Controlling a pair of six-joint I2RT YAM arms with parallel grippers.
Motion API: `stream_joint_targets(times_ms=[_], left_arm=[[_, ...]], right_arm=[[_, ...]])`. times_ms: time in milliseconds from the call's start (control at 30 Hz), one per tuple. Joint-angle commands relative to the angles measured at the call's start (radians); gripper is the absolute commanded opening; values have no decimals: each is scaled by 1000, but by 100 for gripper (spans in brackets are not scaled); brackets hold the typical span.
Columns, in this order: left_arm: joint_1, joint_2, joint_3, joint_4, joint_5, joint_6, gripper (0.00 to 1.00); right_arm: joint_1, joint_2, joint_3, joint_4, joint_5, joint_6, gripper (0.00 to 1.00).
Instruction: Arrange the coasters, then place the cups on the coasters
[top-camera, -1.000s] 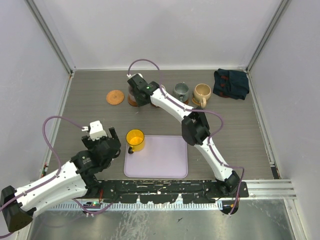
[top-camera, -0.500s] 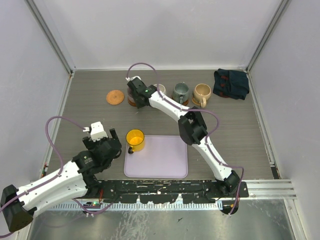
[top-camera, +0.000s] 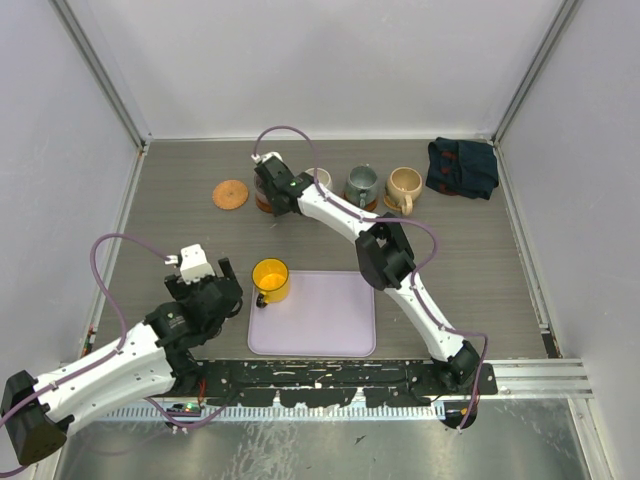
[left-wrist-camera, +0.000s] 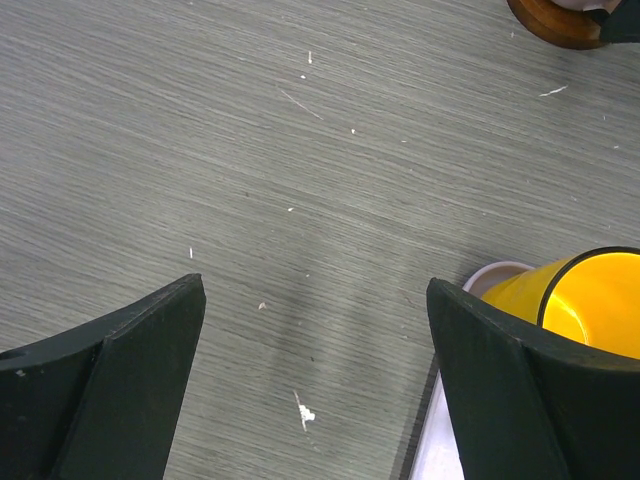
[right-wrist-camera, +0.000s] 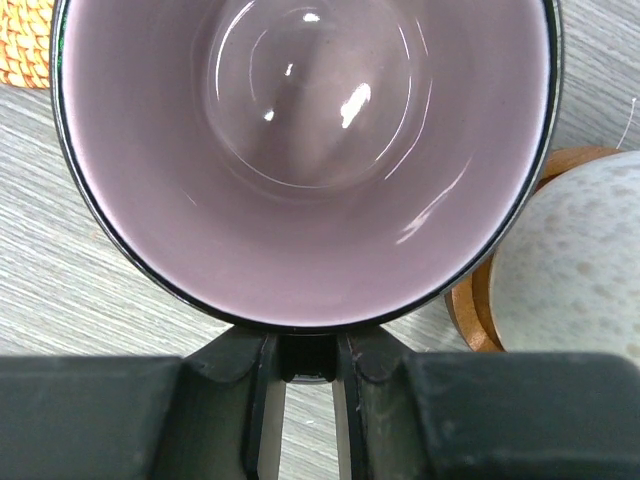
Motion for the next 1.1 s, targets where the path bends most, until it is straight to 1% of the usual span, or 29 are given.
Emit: stream_joint_targets(times_ms=[0,100,200,333,500,733,833,900,967,1067], left_arm=[[7,-3,-4,13,-15,-38,93],[9,1,-5,14,-8,-45,93],[8,3,-5,11,-6,-52,93],[9,-1,-5,6,-3,-56,93],[10,-3,-10,5,4,-65,93],[10,-3,-10,7,7,-74,93],[9,-5,-11,35,8,-55,94],[10,-3,-13,76,16,-34,95],[10,-2,-17,147,32,19,95],[11,15,-17,292,58,122,98]], right_arm=[[-4,-83,-20,88,20,13,12],[-4,-87,-32,94,14,15,19],[-3,-88,-40,99,9,19,23],[-1,-125,-54,105,6,20,34],[12,-163,-100,126,16,13,44],[25,-201,-135,140,32,9,46],[37,-237,-157,141,58,3,46],[46,-276,-194,145,79,-1,46],[54,-334,-249,159,103,-7,46],[60,-454,-375,204,134,-6,46]])
